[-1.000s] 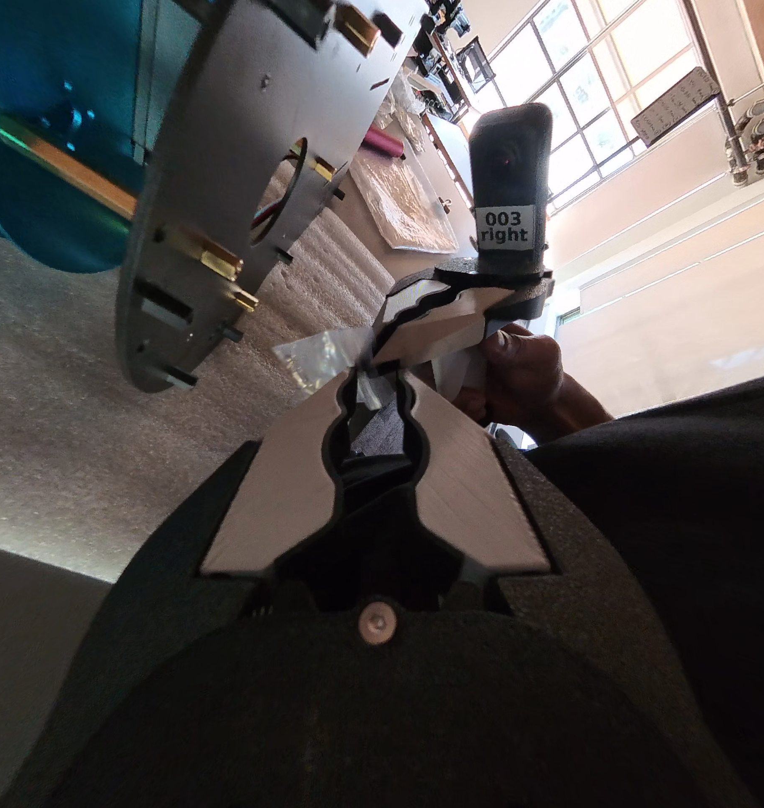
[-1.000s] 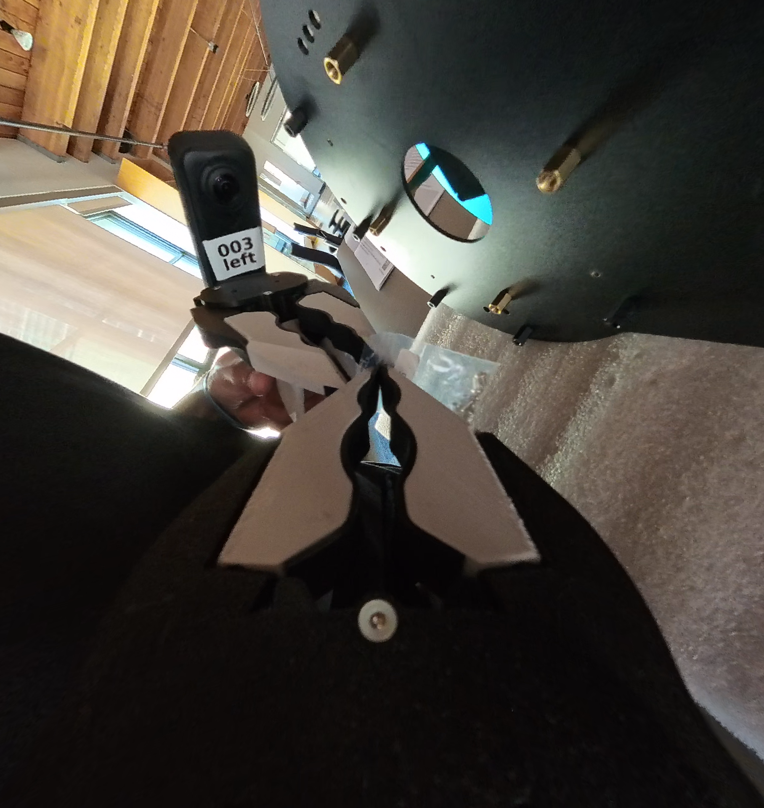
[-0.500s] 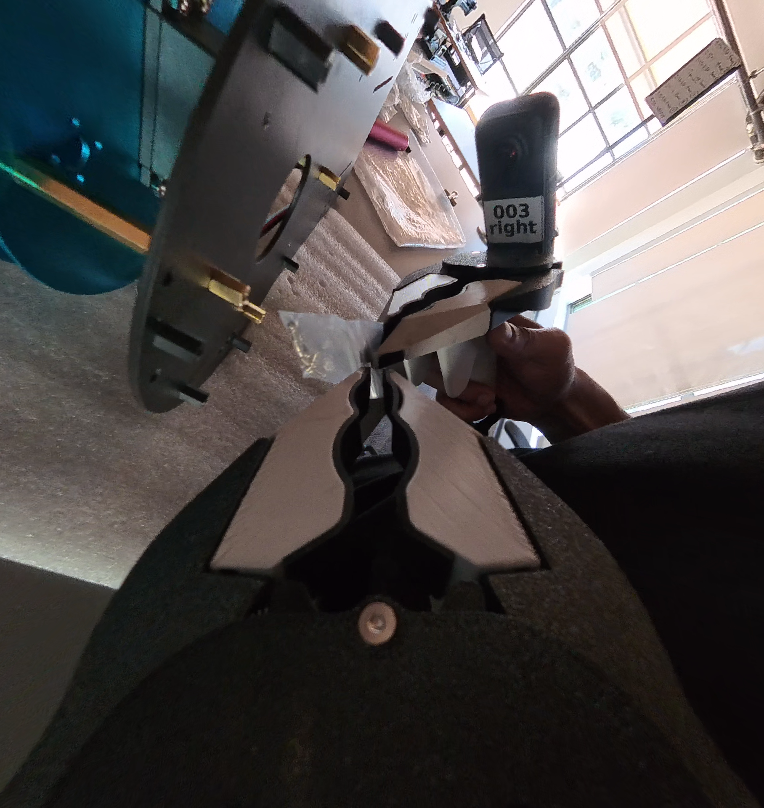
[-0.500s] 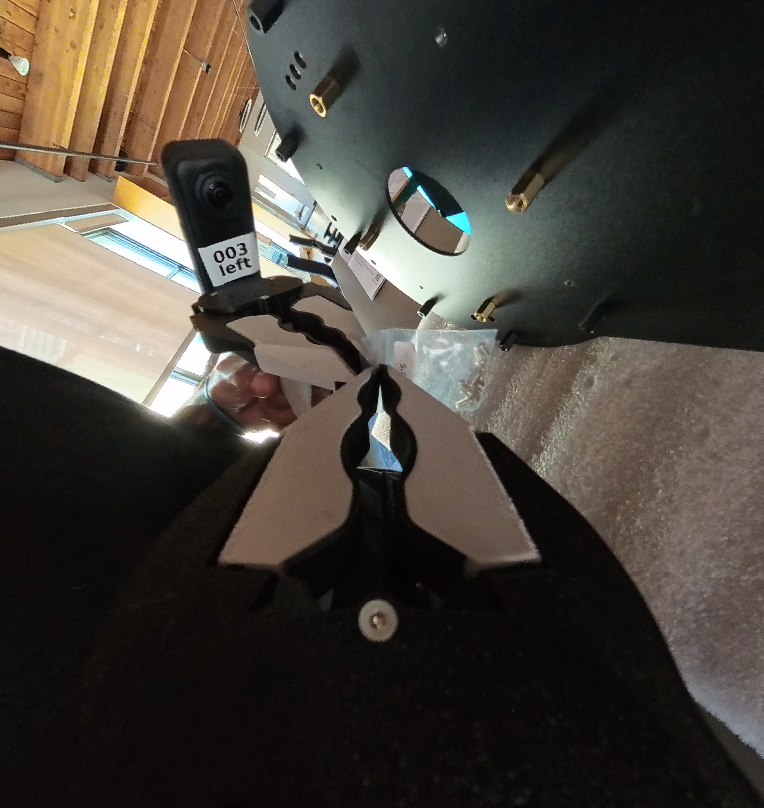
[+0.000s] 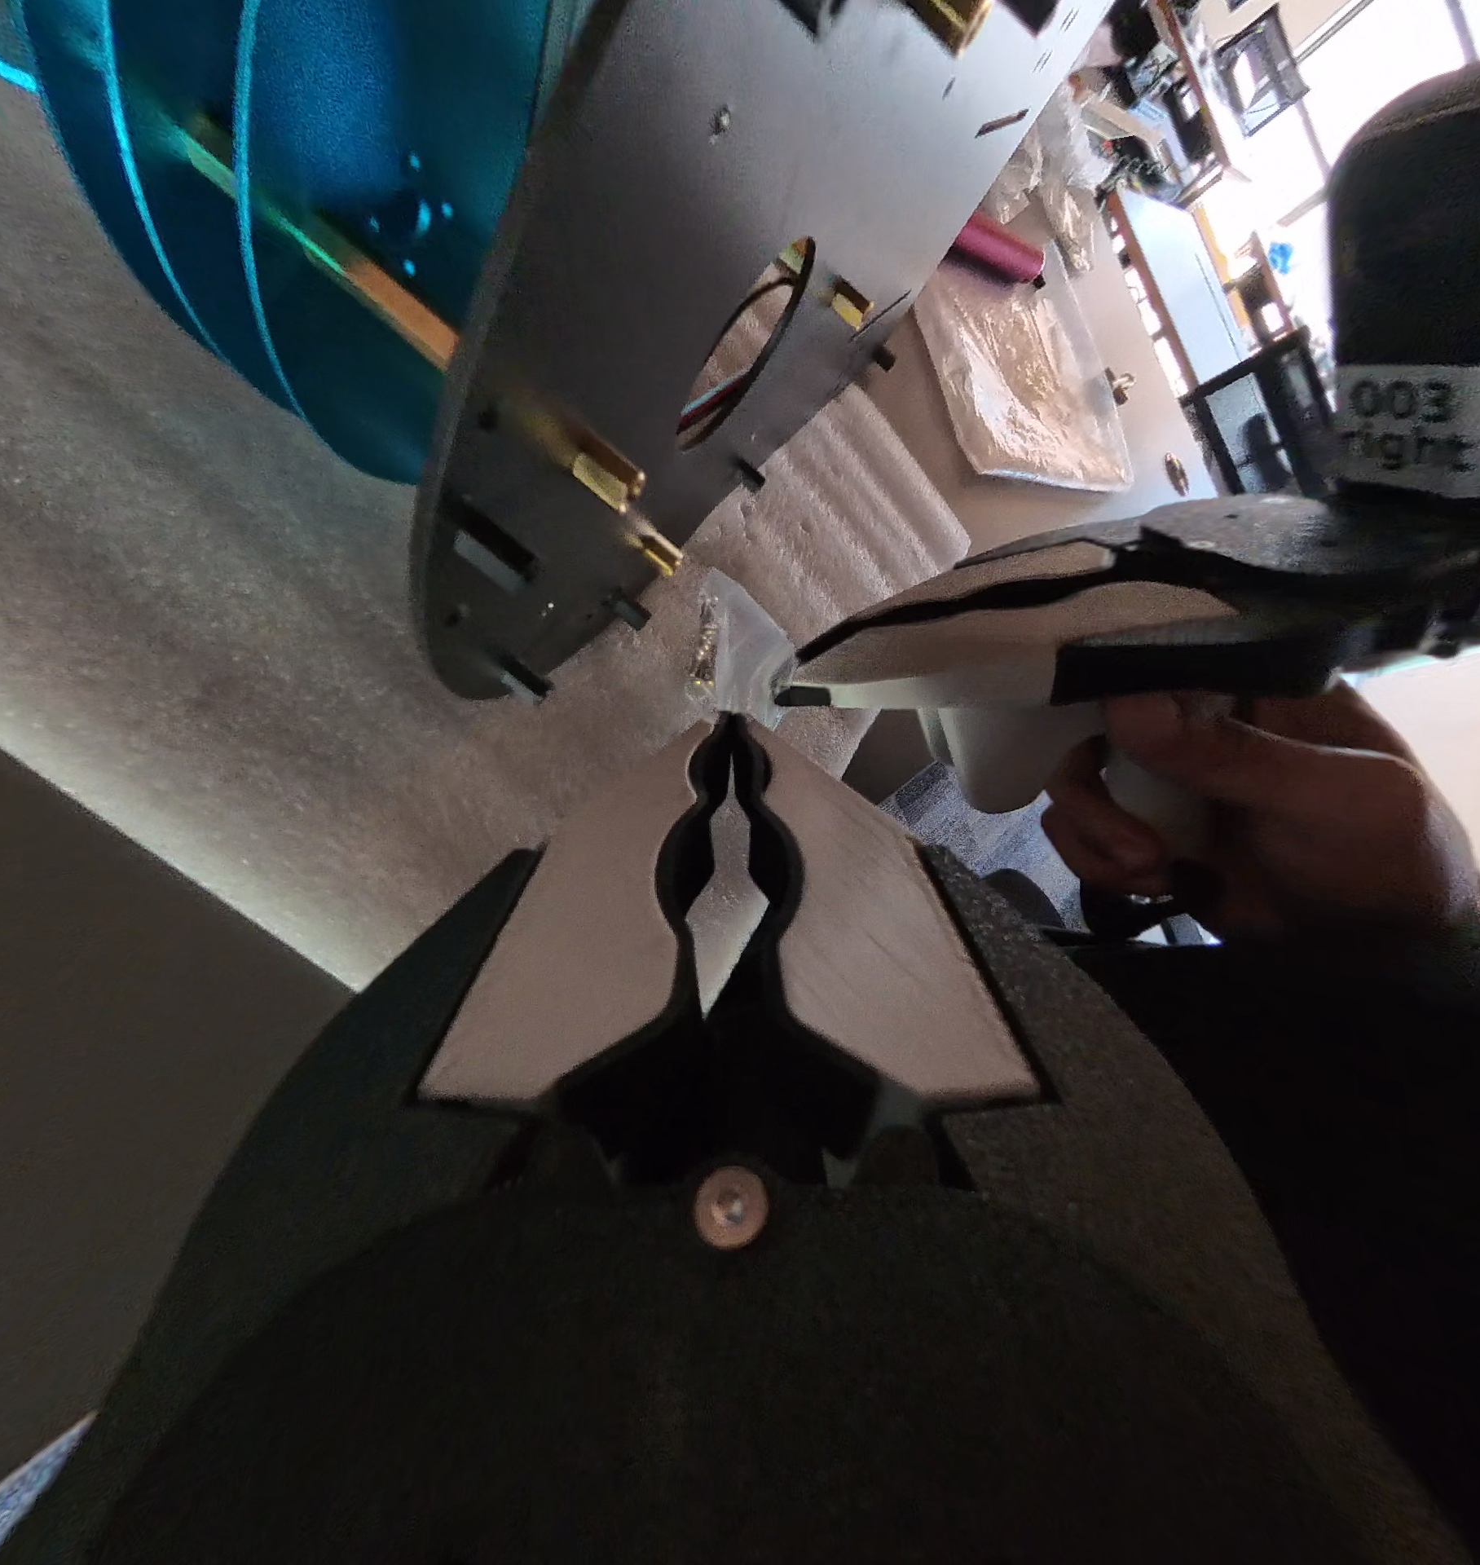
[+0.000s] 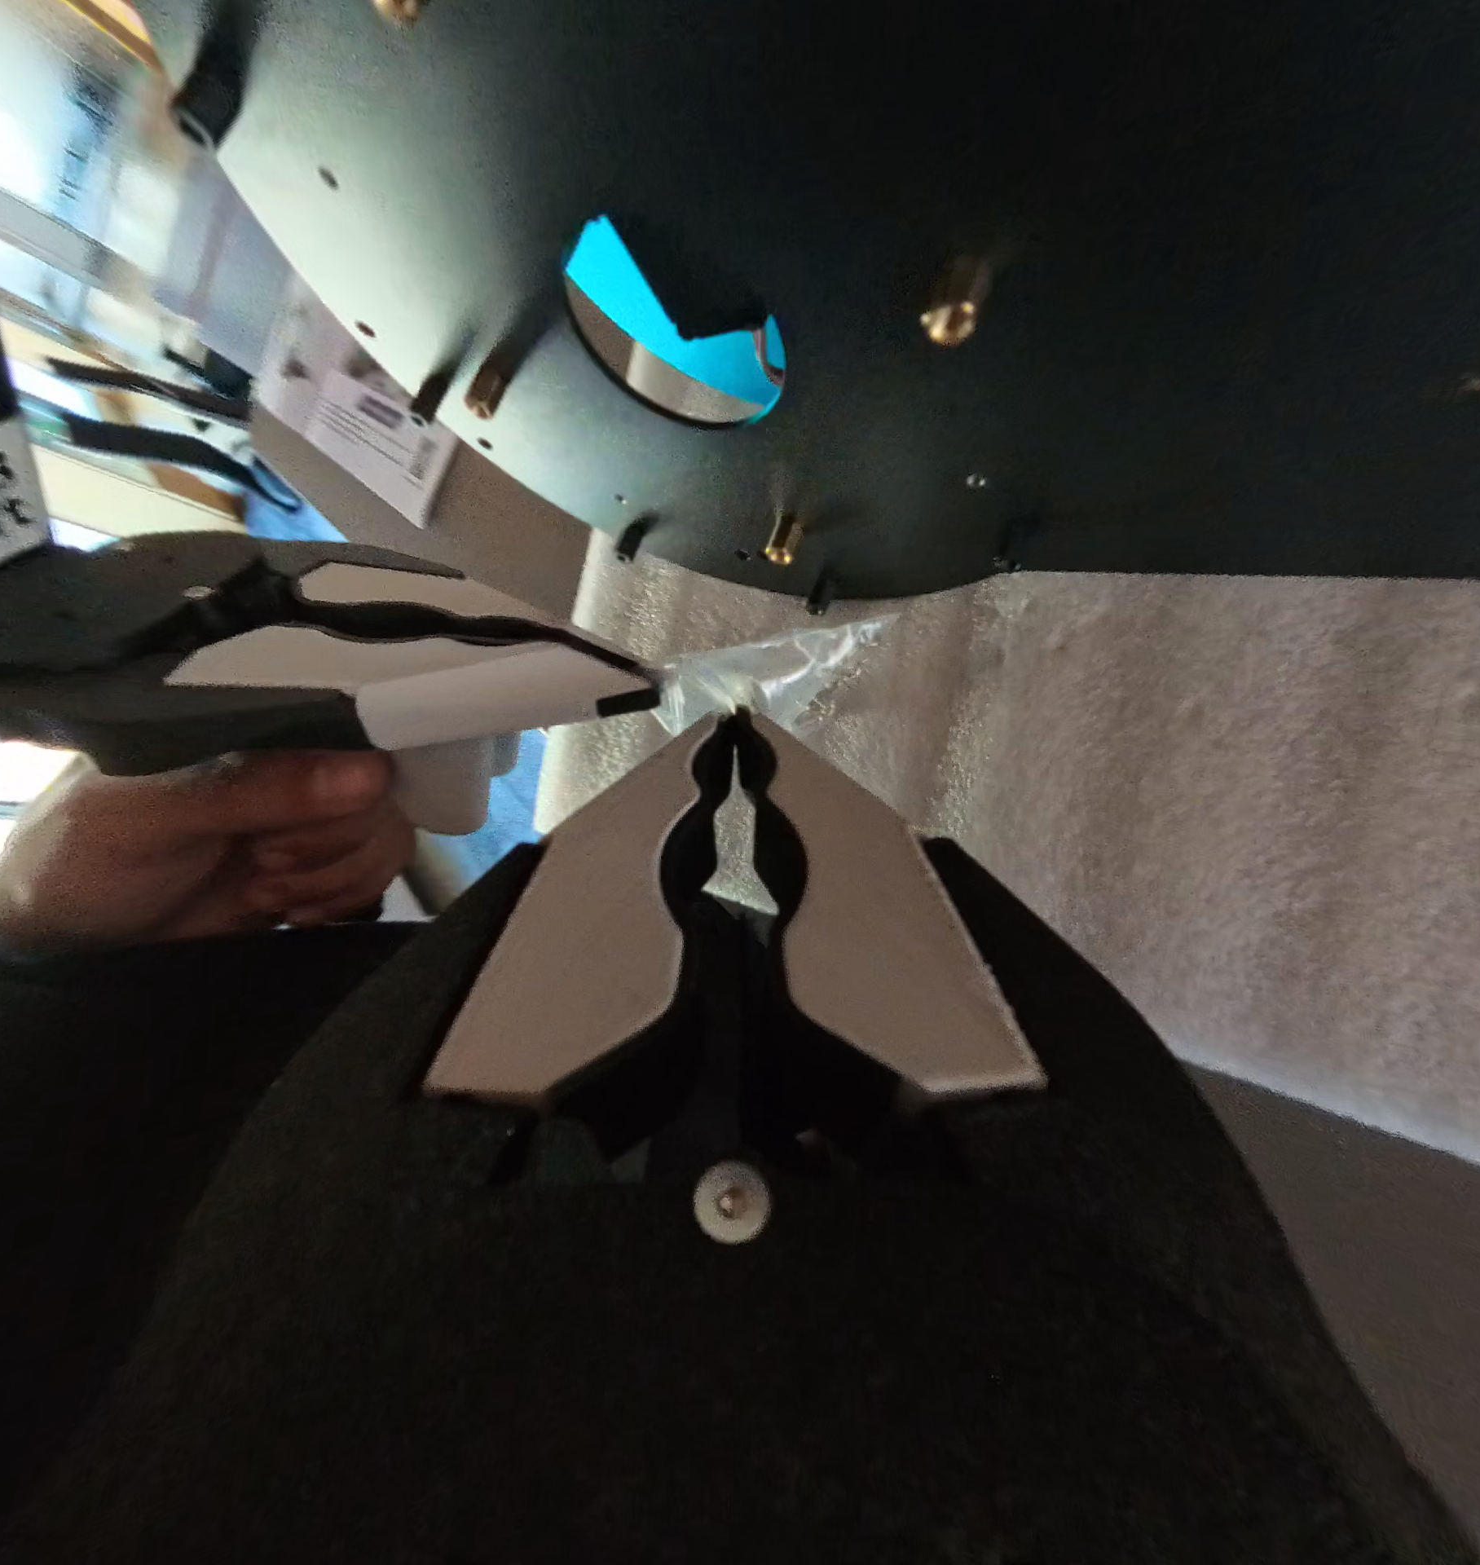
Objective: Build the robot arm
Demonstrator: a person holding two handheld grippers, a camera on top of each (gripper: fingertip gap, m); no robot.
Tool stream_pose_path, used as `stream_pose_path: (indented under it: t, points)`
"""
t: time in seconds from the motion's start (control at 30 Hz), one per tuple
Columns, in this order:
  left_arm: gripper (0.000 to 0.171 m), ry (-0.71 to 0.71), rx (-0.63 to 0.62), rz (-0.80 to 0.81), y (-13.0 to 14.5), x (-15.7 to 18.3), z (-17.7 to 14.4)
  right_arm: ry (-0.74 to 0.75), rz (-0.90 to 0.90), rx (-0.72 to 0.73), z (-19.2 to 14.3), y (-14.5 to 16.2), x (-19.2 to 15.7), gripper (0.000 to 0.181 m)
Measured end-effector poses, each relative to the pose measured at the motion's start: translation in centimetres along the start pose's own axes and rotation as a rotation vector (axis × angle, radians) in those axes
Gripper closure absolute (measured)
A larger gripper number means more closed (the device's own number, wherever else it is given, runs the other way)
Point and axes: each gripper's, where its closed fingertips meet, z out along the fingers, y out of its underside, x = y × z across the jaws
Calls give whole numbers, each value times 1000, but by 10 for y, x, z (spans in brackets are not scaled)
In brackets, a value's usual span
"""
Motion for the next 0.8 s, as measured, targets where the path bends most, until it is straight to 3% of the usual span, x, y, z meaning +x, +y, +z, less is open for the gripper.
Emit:
stream_pose_path:
  t: [0.13,0.23,0.27,0.33,0.4,0.5,0.6,0.7,0.8]
  points:
    - [171,-32,-11,-8,1,0,0,96,-101,-20,-2,1,0,181]
    - [171,-8,-27,-43,0,-2,-3,94,-423,8,-3,-1,-14,180]
    - [171,24,-33,-69,-1,0,-5,102,-537,33,-5,-2,-17,174]
    - [171,79,-50,-117,-2,5,-7,113,-759,78,-12,-4,-20,124]
    - [171,144,-63,-181,-4,12,-9,180,-908,114,-17,-11,-11,111]
    - [171,227,-102,-263,-1,22,-12,58,-1039,86,-11,-4,-19,114]
    - [171,295,-132,-331,3,29,-16,-134,-1024,27,-6,3,-30,116]
    - [171,339,-147,-353,7,34,-20,-250,-1029,-39,-2,10,-33,136]
    - [171,343,-155,-341,8,33,-25,-312,-1040,-16,-9,7,-38,152]
